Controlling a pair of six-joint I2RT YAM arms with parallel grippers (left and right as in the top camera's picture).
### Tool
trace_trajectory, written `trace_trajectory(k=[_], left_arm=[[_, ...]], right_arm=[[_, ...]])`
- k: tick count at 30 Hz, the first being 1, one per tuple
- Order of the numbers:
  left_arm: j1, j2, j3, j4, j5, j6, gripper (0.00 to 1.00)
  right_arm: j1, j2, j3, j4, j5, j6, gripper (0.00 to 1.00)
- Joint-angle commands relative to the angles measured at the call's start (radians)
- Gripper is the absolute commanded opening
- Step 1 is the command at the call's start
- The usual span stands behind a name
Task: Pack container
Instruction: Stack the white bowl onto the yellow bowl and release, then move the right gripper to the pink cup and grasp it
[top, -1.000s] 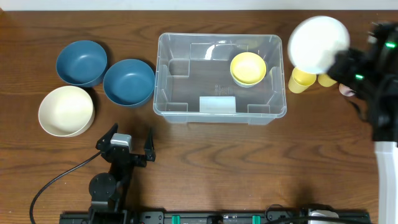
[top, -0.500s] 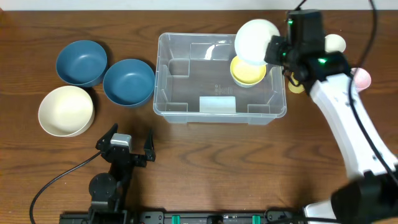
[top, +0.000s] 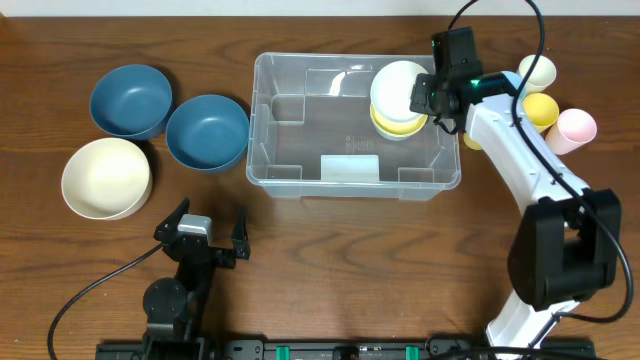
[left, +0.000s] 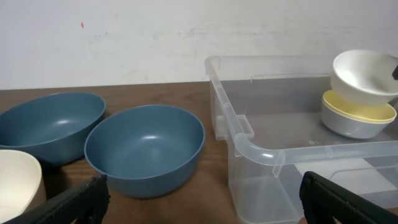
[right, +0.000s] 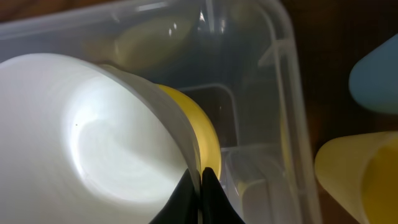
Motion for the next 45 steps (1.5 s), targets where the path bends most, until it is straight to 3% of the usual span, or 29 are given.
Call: trace_trajectory(k=[1, 2, 3, 4, 7, 19, 25, 30, 36, 45], left_arm=[[0.004, -0.005, -0.018, -0.034, 0.014, 0.017, 0.98], [0.004, -0.005, -0.018, -0.034, 0.014, 0.017, 0.98], [0.004, -0.005, -0.018, -0.034, 0.014, 0.017, 0.98], [0.004, -0.005, -0.018, -0.034, 0.014, 0.017, 0.98], [0.004, -0.005, -0.018, -0.034, 0.014, 0.017, 0.98], [0.004, -0.005, -0.018, -0.034, 0.014, 0.017, 0.98], [0.004, -0.005, -0.018, -0.034, 0.014, 0.017, 0.98], [0.004, -0.005, -0.018, -0.034, 0.014, 0.017, 0.98], [0.004, -0.005, -0.018, -0.034, 0.014, 0.017, 0.98], [0.004, -0.005, -0.018, -0.034, 0.014, 0.017, 0.98]], right_arm=[[0.006, 0.024, 0.008, 0.011, 0.017, 0.019, 0.17], [0.006, 0.033, 0.008, 0.016, 0.018, 0.018, 0.28], [0.006, 0.035, 0.008, 0.021, 0.018, 0.018, 0.47], [0.006, 0.040, 0.008, 0.027, 0.017, 0.018, 0.56], [0.006, 0.041, 0.008, 0.031, 0.017, 0.016, 0.64], [0.017, -0.076, 0.172, -0.108, -0.158, -0.047, 0.66], [-0.010, -0.213, 0.308, -0.251, -0.104, 0.003, 0.70], [-0.132, -0.290, 0.327, -0.385, 0.013, 0.087, 0.70], [-0.377, -0.257, 0.327, -0.563, 0.024, 0.142, 0.72], [-0.602, -0.117, 0.327, -0.579, -0.013, 0.137, 0.72]])
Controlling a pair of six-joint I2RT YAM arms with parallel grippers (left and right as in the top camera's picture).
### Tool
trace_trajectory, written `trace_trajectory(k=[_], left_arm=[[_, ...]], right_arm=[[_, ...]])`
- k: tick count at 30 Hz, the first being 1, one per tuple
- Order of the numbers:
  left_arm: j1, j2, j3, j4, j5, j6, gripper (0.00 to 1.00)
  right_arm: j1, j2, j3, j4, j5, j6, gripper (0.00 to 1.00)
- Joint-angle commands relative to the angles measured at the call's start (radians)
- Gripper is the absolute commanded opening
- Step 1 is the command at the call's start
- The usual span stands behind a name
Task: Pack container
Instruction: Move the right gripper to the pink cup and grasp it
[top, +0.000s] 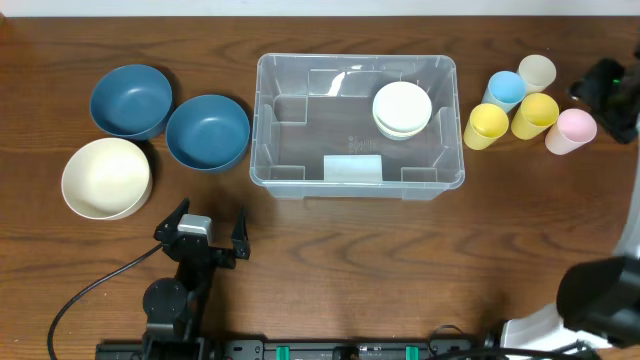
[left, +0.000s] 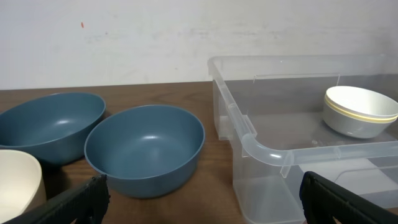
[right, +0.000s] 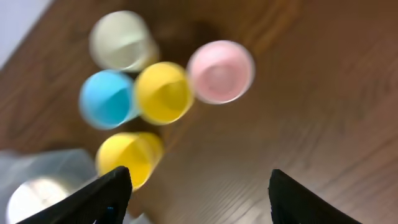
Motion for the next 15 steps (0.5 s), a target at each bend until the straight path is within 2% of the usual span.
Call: trace_trajectory(k=[1, 15], left_arm=[[0.004, -0.005, -0.018, -0.034, 0.014, 0.017, 0.98], [0.004, -0.005, -0.018, -0.034, 0.014, 0.017, 0.98]], right_arm=[[-0.048, 0.054, -0.005, 0.007, -0.008, 0.016, 0.72], [-0.187, 0.280, -0.005, 0.065, -0.008, 0.009, 0.72]])
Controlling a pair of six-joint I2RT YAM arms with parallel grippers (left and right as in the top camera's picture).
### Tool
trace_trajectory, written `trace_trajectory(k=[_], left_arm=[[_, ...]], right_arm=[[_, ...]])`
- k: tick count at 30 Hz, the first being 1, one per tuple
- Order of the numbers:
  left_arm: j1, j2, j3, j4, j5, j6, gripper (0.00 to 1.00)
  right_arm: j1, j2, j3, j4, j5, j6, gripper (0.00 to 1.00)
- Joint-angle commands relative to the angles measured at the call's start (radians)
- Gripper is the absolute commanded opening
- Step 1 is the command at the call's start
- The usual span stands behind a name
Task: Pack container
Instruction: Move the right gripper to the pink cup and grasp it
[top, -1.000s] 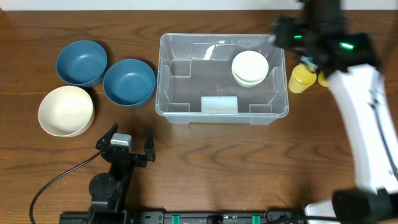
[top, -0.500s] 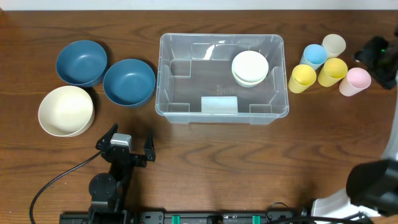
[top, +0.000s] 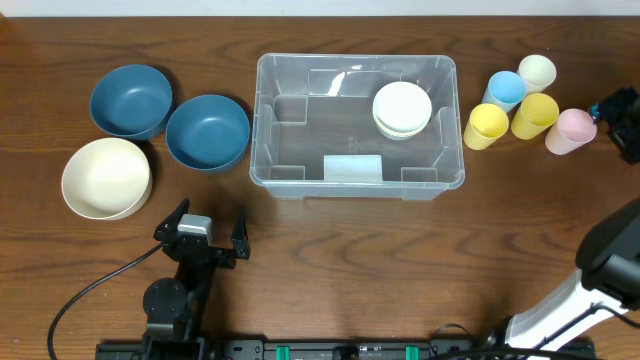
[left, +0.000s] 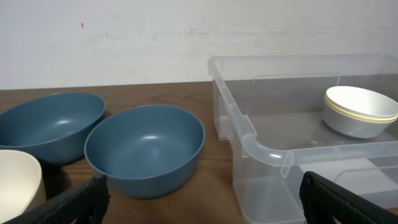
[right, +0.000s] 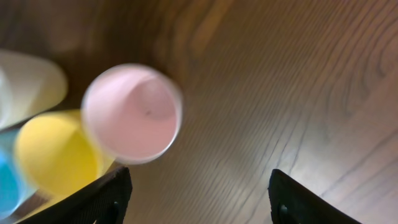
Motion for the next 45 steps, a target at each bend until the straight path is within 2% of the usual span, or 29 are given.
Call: trace_trajectory(k=[1, 13, 17, 18, 21, 23, 29, 38, 45], left_arm=[[0.004, -0.005, -0.018, -0.034, 0.014, 0.017, 0.98], [0.004, -0.005, -0.018, -0.034, 0.014, 0.017, 0.98], [0.004, -0.005, -0.018, -0.034, 0.014, 0.017, 0.98], [0.004, -0.005, -0.018, -0.034, 0.014, 0.017, 0.98], [0.004, -0.005, -0.018, -0.034, 0.014, 0.017, 0.98], [0.004, -0.005, -0.018, -0.034, 0.014, 0.017, 0.98], [0.004, -0.005, -0.018, -0.034, 0.014, 0.017, 0.98], [0.004, -0.005, -0.018, -0.034, 0.014, 0.017, 0.98], [0.004, -0.005, -0.018, -0.034, 0.014, 0.017, 0.98]], right_arm=[[-0.026, 0.055, -0.002, 0.019, 0.001, -0.013, 0.71], [-0.017, 0.179, -0.002, 0.135, -0.032, -0.066, 0.67], [-0.010, 0.200, -0.002, 0.169, -0.052, -0.090, 0.63], [-0.008, 0.204, -0.002, 0.171, -0.052, -0.090, 0.58], [-0.002, 0.212, -0.002, 0.174, -0.051, -0.090, 0.31], [0.000, 0.213, -0.002, 0.176, -0.051, -0.090, 0.18], [-0.001, 0.212, -0.002, 0.172, -0.047, -0.090, 0.02], [-0.006, 0.158, 0.013, 0.108, -0.067, -0.070, 0.01], [0.000, -0.050, 0.044, 0.050, -0.118, -0.036, 0.01]])
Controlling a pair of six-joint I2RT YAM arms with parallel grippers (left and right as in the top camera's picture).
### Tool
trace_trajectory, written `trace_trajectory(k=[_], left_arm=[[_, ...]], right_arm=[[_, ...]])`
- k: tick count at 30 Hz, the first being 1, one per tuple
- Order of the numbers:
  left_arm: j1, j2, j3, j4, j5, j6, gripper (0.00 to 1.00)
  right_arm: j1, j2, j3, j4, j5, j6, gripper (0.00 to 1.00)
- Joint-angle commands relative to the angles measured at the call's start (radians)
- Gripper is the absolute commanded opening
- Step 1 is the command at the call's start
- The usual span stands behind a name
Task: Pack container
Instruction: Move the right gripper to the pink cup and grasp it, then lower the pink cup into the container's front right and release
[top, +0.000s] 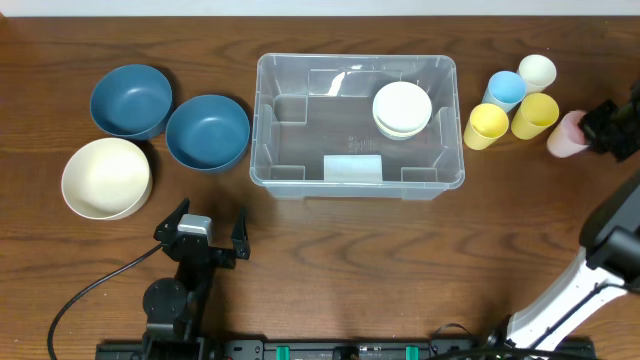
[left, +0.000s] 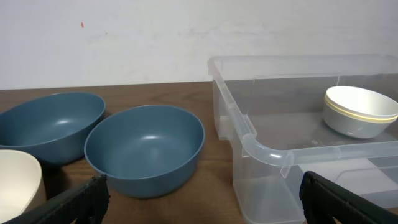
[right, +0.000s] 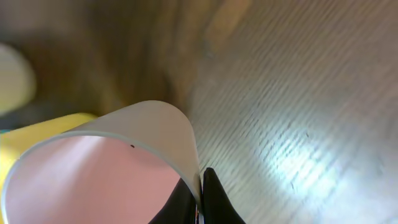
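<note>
The clear plastic container (top: 270, 120) sits mid-table with a white bowl nested in a yellow-rimmed one (top: 402, 108) in its back right corner. Right of it stand a blue cup (top: 505, 89), a cream cup (top: 537, 71) and two yellow cups (top: 487, 124). The pink cup (top: 563, 134) is at the right end, and my right gripper (right: 200, 190) is shut on its rim, one finger inside and one outside. Left of the container are two blue bowls (top: 208, 131) and a cream bowl (top: 106, 177). My left gripper (left: 199, 199) rests open near the table's front, holding nothing.
A white label (top: 350, 168) lies on the container's floor at the front. The container's near wall (left: 273, 158) stands close in front of the left gripper. The left arm's base and cable (top: 170, 290) occupy the front left.
My right gripper was open just above the pink cup; now it is lower and shut on the cup's rim. The cup leans slightly. The left arm has not moved.
My right gripper held the white bowl over the yellow-rimmed bowl in the container. Then the white bowl sat nested there and the gripper was open above the cups at the right. It then hung over the pink cup, and now grips its rim.
</note>
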Motion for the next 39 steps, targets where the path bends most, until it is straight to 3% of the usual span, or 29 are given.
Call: trace_trajectory(k=[1, 6, 11, 17, 23, 30, 39], left_arm=[[0.004, -0.005, -0.018, -0.034, 0.014, 0.017, 0.98], [0.004, -0.005, -0.018, -0.034, 0.014, 0.017, 0.98], [0.004, -0.005, -0.018, -0.034, 0.014, 0.017, 0.98], [0.004, -0.005, -0.018, -0.034, 0.014, 0.017, 0.98], [0.004, -0.005, -0.018, -0.034, 0.014, 0.017, 0.98], [0.004, -0.005, -0.018, -0.034, 0.014, 0.017, 0.98], [0.004, -0.005, -0.018, -0.034, 0.014, 0.017, 0.98]], right_arm=[[0.012, -0.192, 0.045, -0.009, -0.042, 0.026, 0.01], [0.064, -0.360, 0.045, -0.048, -0.135, 0.008, 0.01], [0.223, -0.471, 0.045, -0.132, -0.208, -0.046, 0.01], [0.500, -0.477, 0.014, -0.196, -0.105, -0.068, 0.01], [0.659, -0.451, -0.077, -0.171, -0.064, -0.047, 0.01], [0.742, -0.448, -0.254, -0.100, -0.027, -0.023, 0.01], [0.747, -0.448, -0.476, 0.051, -0.015, -0.017, 0.03]])
